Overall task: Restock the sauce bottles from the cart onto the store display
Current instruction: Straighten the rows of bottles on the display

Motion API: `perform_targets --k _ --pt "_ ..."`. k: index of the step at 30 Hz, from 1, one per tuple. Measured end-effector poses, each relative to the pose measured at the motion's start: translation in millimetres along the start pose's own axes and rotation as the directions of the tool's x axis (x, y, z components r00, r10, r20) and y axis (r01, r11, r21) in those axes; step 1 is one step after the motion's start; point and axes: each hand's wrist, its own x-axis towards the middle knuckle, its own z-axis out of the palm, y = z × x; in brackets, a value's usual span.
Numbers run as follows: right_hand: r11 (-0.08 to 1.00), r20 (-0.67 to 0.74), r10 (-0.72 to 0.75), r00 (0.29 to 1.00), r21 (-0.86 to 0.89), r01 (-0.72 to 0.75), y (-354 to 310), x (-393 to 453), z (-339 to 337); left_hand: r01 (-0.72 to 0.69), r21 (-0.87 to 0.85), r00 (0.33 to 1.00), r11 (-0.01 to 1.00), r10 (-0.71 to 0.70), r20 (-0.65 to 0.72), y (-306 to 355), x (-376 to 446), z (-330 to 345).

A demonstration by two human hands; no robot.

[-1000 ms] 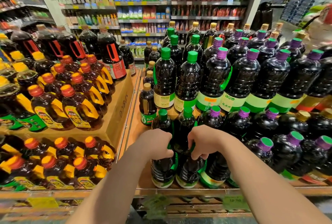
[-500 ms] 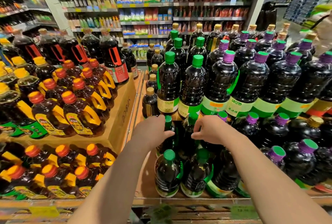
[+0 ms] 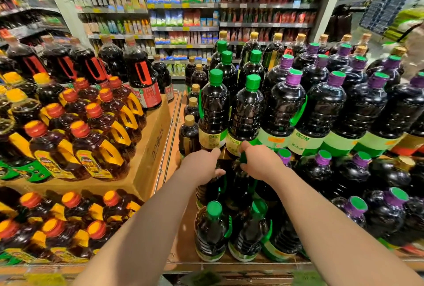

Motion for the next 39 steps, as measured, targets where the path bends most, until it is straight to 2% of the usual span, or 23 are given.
perform_targets --k 8,14,21,25,30,35,37,39 --pt "0.999 0.032 -0.04 0.999 0.011 0.04 -2 -1 -4 -0.187 0.232 0.98 0.955 0.198 -0.025 3 -10 0" --pt "0.988 0.205 -0.129 0.97 -0.053 0.143 -4 -8 -20 -0.235 0.311 0.969 0.921 0.246 0.005 -5 -14 -4" --pt "0.968 0.311 -0.222 0.924 -0.047 0.248 -7 -13 -23 -0.222 0.27 0.974 0.937 0.225 0.021 -7 -11 -2" --pt "0.957 0.298 -0.267 0.917 -0.029 0.288 -5 -12 -22 -0.193 0.222 0.981 0.956 0.19 0.034 -7 -3 -3" --pt "0.971 0.228 -0.234 0.945 0.014 0.237 10 -6 -19 -0.165 0.172 0.983 0.971 0.146 0.115 -3 3 -3" --pt "0.971 0.233 -0.216 0.948 0.156 0.182 24 -18 -22 -0.061 0.2 0.959 0.978 0.001 0.284 9 12 -21" --pt "0.96 0.214 -0.183 0.959 0.25 0.128 36 -27 -33 -0.019 0.267 0.963 0.964 -0.054 0.264 18 15 -29" --pt "0.967 0.142 -0.093 0.986 0.248 0.055 54 -33 -42 0.01 0.32 0.989 0.947 -0.057 0.138 33 16 -39"
